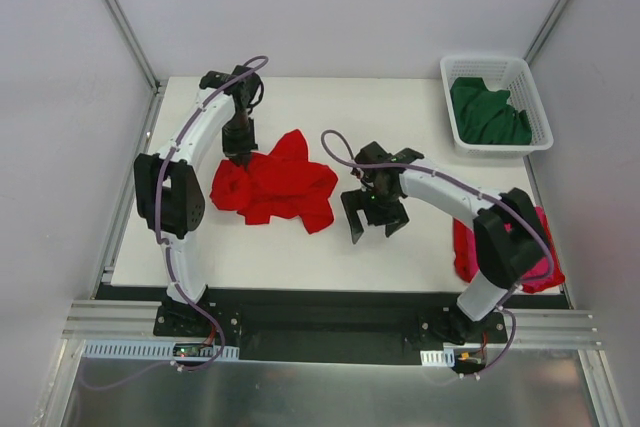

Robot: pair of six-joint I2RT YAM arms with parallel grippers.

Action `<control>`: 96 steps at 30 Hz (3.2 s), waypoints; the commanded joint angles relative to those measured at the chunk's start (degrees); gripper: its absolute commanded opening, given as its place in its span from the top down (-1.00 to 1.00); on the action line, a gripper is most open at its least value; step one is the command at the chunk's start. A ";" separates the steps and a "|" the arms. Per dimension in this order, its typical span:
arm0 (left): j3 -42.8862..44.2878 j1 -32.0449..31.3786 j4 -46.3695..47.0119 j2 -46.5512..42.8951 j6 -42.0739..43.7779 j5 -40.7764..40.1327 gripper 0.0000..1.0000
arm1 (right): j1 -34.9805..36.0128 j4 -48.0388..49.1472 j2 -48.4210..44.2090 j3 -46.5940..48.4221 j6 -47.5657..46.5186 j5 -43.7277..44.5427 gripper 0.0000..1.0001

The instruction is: Fold and stack the t-shirts

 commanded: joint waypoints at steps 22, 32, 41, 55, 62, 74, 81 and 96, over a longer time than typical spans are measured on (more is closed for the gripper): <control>-5.46 0.02 -2.10 -3.02 0.54 1.07 1.00 | 6.84 13.39 24.74 18.70 4.71 -1.56 -0.04; -4.24 -0.07 -1.49 -1.88 0.80 1.34 1.00 | 6.85 3.13 11.68 16.15 0.75 3.63 0.98; 3.31 0.28 -2.28 1.72 0.98 -4.63 1.00 | 6.85 -13.14 -0.83 12.29 -2.49 2.31 0.98; 4.84 1.69 -1.75 3.75 1.42 -10.53 0.31 | 6.85 -11.41 -7.08 3.22 -1.01 6.78 -0.93; -4.66 1.60 -0.26 -1.61 0.63 -8.95 -0.64 | 5.18 1.16 3.26 7.79 0.58 9.60 -0.92; -16.44 1.51 4.66 -9.25 2.21 -2.45 -0.99 | 2.37 9.35 19.99 21.59 0.75 13.38 -0.16; -21.45 1.34 5.72 -11.63 2.12 -2.09 -0.99 | -3.25 8.47 19.38 23.70 2.07 8.20 -0.15; -24.27 0.02 6.07 -11.46 2.56 -3.14 -0.99 | -4.66 16.03 25.79 25.02 6.38 -7.19 -0.18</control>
